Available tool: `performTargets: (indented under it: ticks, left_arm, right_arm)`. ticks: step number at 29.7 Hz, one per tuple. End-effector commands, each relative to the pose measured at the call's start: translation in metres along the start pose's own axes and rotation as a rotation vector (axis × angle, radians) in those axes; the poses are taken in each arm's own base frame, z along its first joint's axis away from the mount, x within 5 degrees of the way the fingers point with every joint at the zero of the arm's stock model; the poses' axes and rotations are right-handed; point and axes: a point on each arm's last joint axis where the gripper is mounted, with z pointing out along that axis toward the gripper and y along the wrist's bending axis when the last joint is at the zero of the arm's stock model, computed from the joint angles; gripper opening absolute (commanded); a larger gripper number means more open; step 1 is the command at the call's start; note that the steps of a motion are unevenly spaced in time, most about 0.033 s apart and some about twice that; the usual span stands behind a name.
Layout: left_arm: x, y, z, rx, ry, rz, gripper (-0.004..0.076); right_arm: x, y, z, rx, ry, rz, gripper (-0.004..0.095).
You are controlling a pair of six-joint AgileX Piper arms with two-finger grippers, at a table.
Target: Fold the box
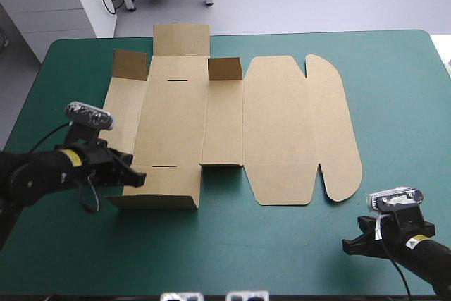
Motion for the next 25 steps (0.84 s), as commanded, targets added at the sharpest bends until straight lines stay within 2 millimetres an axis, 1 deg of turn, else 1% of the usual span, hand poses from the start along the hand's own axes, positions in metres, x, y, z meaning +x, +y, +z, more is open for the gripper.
performTargets:
  ticks: [1,3,5,7,11,13,14,17,21,25]
  left_arm:
    - [-0.035,0.007,0.013,-0.044,-0.055,0.01,-0.0008]
    - [-0.051,0.016,0.025,-0.073,-0.061,-0.012,-0.0008]
    - [-0.065,0.029,0.033,-0.092,-0.08,-0.054,-0.0008]
    - [-0.076,0.046,0.039,-0.107,-0.092,-0.098,-0.0008]
    - [-0.09,0.092,0.046,-0.066,-0.112,-0.209,-0.0008]
    - [-0.09,0.116,0.048,-0.042,-0.116,-0.248,-0.0008]
    - [-0.089,0.132,0.049,-0.015,-0.113,-0.288,-0.0008]
    - [-0.083,0.163,0.051,0.04,-0.11,-0.365,-0.0008]
    - [-0.064,0.207,0.055,0.077,-0.122,-0.462,-0.0008]
    - [-0.043,0.238,0.059,0.047,-0.076,-0.487,-0.0008]
  right_arm:
    - [-0.011,0.0,-0.005,0.007,-0.066,-0.003,-0.0014]
    - [-0.011,0.0,-0.005,0.006,-0.065,-0.003,-0.0014]
    - [-0.011,0.0,-0.005,0.006,-0.065,-0.003,-0.0014]
    - [-0.011,0.0,-0.005,0.005,-0.063,-0.003,-0.0014]
    - [-0.01,0.0,-0.005,0.007,-0.062,-0.005,-0.0014]
    - [-0.01,0.0,-0.005,0.008,-0.062,-0.006,-0.0014]
    - [-0.01,0.0,-0.005,0.008,-0.062,-0.006,-0.0014]
    - [-0.01,0.0,-0.005,0.008,-0.062,-0.006,-0.0014]
    - [-0.01,0.0,-0.005,0.008,-0.062,-0.006,-0.0014]
    - [-0.01,0.0,-0.005,0.008,-0.062,-0.006,-0.0014]
